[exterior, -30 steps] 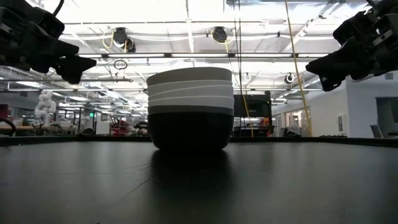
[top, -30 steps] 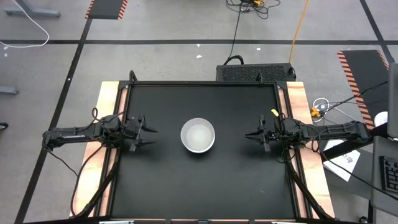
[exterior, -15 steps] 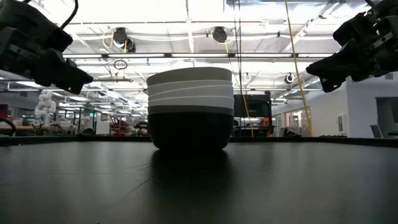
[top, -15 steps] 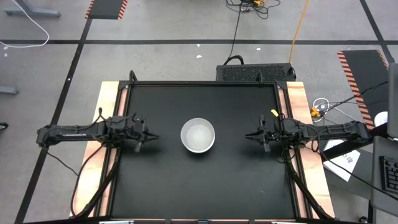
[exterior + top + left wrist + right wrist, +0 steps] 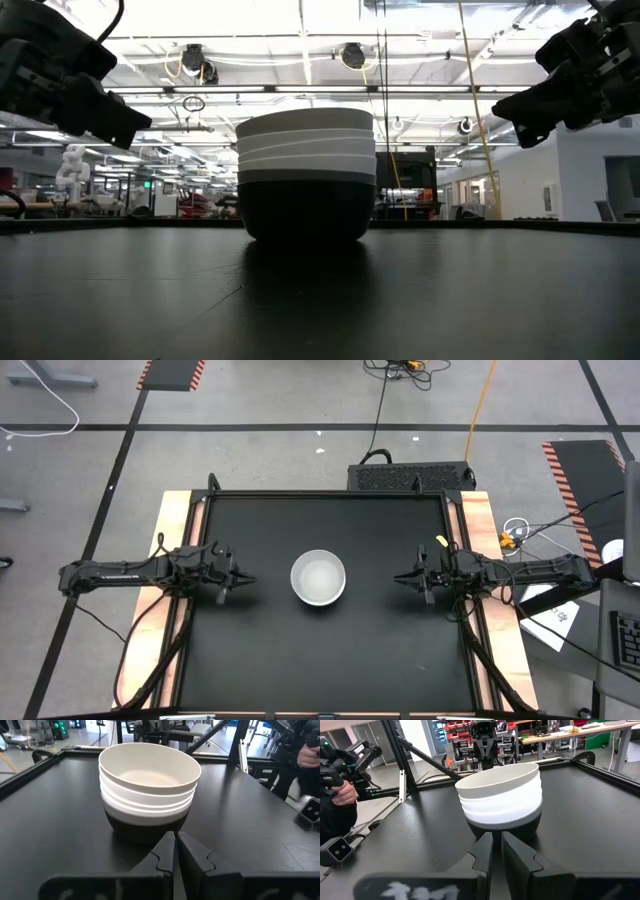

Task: Nest bowls inside each other
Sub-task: Return to Home Position

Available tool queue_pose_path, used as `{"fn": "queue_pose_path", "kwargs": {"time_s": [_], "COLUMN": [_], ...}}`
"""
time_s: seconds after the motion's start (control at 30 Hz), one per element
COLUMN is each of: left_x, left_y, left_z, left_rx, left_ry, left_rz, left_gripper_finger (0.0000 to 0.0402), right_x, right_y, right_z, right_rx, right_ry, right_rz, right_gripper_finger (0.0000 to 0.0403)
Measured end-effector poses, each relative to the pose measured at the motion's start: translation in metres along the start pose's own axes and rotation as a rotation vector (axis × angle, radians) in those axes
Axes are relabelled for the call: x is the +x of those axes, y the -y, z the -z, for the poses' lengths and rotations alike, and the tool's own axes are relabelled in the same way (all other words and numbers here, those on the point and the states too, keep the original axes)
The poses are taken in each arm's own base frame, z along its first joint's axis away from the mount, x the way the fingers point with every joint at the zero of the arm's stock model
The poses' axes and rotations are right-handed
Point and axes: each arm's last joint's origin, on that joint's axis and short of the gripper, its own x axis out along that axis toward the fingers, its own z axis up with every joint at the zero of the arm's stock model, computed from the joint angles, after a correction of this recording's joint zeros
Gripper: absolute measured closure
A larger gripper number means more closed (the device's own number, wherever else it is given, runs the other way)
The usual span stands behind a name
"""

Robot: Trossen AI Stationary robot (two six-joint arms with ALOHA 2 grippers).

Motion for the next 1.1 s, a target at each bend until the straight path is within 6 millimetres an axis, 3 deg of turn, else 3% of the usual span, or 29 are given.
{"fn": "queue_pose_path", "kwargs": {"time_s": [1.1], "left_x": [-0.0001], "left_y": [-0.0007], "left_z": [-0.0037], "left_rx": [-0.043], "left_ry": [0.040], "left_rz": [-0.025], "left_gripper_finger": [0.0376], "right_x": [-0.0001], "right_y": [0.0010], "right_z": [0.0052], "right_rx": [-0.010], "right_ry": [-0.054], "right_rz": [0.010], "right_gripper_finger": [0.0369]}}
